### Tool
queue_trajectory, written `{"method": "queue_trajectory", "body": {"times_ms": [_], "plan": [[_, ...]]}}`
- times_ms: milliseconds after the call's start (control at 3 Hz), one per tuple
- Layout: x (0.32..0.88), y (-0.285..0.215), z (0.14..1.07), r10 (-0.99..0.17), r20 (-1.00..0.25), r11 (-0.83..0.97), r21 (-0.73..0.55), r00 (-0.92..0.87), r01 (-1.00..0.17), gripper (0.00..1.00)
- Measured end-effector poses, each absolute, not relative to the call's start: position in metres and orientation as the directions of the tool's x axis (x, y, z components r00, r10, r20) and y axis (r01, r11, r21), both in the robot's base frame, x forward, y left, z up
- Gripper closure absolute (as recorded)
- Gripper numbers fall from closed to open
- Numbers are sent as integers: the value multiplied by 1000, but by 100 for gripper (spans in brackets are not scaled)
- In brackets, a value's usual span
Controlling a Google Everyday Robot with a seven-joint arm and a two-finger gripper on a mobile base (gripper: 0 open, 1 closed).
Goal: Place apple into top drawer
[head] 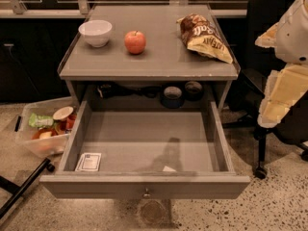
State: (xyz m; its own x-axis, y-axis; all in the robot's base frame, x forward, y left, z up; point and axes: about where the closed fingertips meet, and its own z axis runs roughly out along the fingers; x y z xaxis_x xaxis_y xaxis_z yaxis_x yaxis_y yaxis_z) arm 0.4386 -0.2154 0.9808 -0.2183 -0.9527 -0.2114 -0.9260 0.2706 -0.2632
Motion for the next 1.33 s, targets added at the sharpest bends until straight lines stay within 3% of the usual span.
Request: {"method": "queue_trajectory", "body": {"times_ms": [667,1000,1333], "plan": [[464,-199,986,-935,-261,309,-265,-241,-913,0],[535,-140,989,-885,-394,372,-274,-249,-887,0],[596,-81,965,-763,-563,492,-186,-318,-850,0]]}}
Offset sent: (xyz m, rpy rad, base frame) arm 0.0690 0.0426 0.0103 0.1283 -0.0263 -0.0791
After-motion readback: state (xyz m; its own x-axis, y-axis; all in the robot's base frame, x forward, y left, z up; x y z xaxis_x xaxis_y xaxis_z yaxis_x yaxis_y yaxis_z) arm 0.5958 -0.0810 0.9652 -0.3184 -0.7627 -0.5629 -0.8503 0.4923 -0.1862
